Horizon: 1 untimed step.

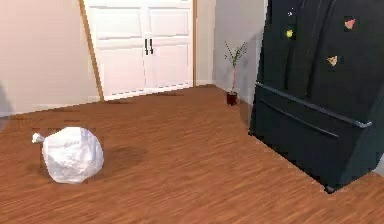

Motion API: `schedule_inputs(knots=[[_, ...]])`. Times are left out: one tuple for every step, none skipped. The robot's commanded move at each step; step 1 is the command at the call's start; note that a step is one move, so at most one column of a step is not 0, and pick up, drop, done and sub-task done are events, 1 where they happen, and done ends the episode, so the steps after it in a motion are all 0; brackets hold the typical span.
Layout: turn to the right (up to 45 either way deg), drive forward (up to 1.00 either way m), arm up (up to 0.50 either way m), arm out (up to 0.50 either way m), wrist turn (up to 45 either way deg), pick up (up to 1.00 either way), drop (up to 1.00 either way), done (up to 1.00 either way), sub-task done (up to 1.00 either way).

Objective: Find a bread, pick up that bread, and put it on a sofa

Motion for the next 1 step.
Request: schedule_inputs(knots=[[45.0,0.0,0.0,0.0,0.0,0.0,0.0,0.0,0.0]])
